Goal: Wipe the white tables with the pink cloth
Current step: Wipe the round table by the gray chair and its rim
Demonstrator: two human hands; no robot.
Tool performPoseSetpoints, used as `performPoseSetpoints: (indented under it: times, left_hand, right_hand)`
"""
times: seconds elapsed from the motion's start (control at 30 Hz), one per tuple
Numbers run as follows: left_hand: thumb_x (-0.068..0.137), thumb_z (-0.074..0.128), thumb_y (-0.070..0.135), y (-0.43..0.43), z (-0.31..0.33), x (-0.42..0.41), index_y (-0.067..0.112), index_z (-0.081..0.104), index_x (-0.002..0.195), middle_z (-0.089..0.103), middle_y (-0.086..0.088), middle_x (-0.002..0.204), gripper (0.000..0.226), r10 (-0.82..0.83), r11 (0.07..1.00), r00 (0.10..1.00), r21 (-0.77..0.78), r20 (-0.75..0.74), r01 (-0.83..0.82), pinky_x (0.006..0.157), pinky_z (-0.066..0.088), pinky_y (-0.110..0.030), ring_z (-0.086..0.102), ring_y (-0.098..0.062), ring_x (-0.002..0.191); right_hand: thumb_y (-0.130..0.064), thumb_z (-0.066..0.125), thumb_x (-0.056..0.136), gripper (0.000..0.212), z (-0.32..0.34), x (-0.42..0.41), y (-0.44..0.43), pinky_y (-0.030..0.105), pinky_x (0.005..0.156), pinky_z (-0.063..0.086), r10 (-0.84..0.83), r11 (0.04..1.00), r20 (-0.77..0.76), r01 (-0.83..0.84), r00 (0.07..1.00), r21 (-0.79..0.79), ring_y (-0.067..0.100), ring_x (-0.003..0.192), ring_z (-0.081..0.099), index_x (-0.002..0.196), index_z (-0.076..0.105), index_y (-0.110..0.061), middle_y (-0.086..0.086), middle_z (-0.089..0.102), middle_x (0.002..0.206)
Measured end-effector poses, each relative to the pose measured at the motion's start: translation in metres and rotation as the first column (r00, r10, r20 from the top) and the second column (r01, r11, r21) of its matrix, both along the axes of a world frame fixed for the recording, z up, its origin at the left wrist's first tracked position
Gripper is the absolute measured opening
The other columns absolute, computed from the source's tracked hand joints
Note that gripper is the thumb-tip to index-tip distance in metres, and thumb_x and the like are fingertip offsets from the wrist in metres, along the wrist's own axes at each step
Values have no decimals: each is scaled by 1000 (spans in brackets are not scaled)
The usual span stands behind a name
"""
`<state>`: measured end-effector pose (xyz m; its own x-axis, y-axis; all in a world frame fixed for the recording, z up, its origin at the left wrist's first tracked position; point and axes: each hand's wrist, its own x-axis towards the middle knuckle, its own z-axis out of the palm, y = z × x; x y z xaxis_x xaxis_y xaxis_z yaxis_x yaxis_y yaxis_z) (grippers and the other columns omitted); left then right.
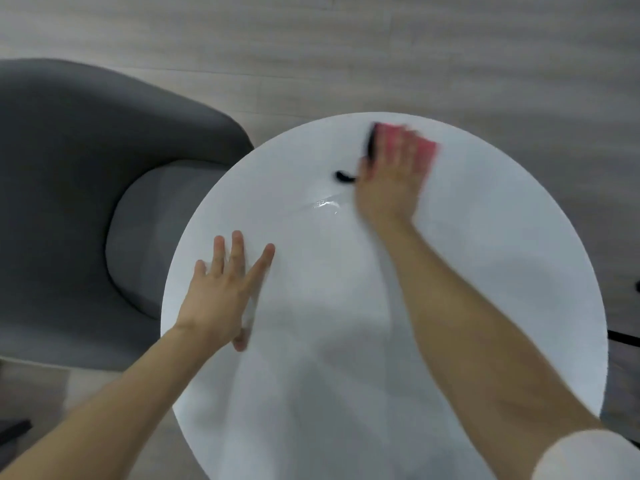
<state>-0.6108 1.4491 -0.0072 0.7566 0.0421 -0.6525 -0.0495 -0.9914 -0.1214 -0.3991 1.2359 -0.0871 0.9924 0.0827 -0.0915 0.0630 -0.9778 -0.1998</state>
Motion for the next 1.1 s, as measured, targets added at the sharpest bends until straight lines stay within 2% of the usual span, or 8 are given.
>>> performPoseSetpoints:
  times: [0.13,0.23,0.47,0.6,0.73,0.9,0.97,1.1]
  left_hand:
    - [46,100,72,3,-4,-3,33,-39,162,-31,-24,171,186,-31,999,1000,34,-1,31,127,33,-54,-15,-51,164]
    - [42,99,75,2,-3,-2,32,-41,161,-28,-24,172,188,-48,997,999,65,12,47,125,36,-52,-12,-51,163]
    - [40,103,68,2,-5,-3,38,-38,162,-21,-21,173,189,-38,999,998,32,47,37,122,39,-53,-8,-49,164]
    - [38,105,65,7,-5,-6,42,-26,166,-16,-12,176,185,22,999,996,-28,84,-20,125,39,-48,-6,-38,167]
    - [48,103,66,12,1,-43,28,-6,171,0,-6,180,169,363,932,911,-65,196,-358,120,46,-45,5,-25,168]
    - [77,86,69,9,1,-90,21,27,162,16,0,175,114,563,826,792,-115,235,-552,100,57,-46,16,-20,162]
    - [76,87,69,9,0,-84,23,28,160,16,1,174,112,580,814,789,-105,201,-571,101,58,-47,15,-20,164]
    - [68,88,77,10,4,-74,25,34,149,29,2,161,110,559,826,810,-34,177,-563,81,60,-43,31,-20,152]
  right_hand:
    - [-50,29,111,65,4,-79,107,57,133,6,546,836,48,-547,836,29,34,167,10,171,27,-26,9,17,180]
    - [-44,36,111,60,1,-67,78,54,134,9,668,733,102,-675,737,83,30,166,18,169,33,-28,5,27,178]
    - [-50,26,111,67,-7,-3,-157,50,136,4,117,993,24,-117,993,-10,26,168,8,173,16,-27,3,13,181]
    - [-52,21,110,69,-4,-28,-103,58,134,2,-206,977,4,206,979,-58,31,168,3,174,13,-25,9,6,182]
    - [-47,30,111,66,-2,-109,38,58,134,8,203,977,76,-207,976,53,36,167,11,172,23,-22,14,15,180]
    - [-44,40,110,64,4,-180,85,56,134,9,688,708,97,-695,719,129,34,166,14,170,32,-22,9,24,178]
    - [-35,51,105,58,-2,-155,48,54,133,16,718,653,177,-740,673,163,32,160,30,162,47,-23,5,43,167]
    - [-46,44,110,65,-12,-94,-88,52,134,14,430,898,117,-437,895,43,28,165,21,170,29,-26,4,28,177]
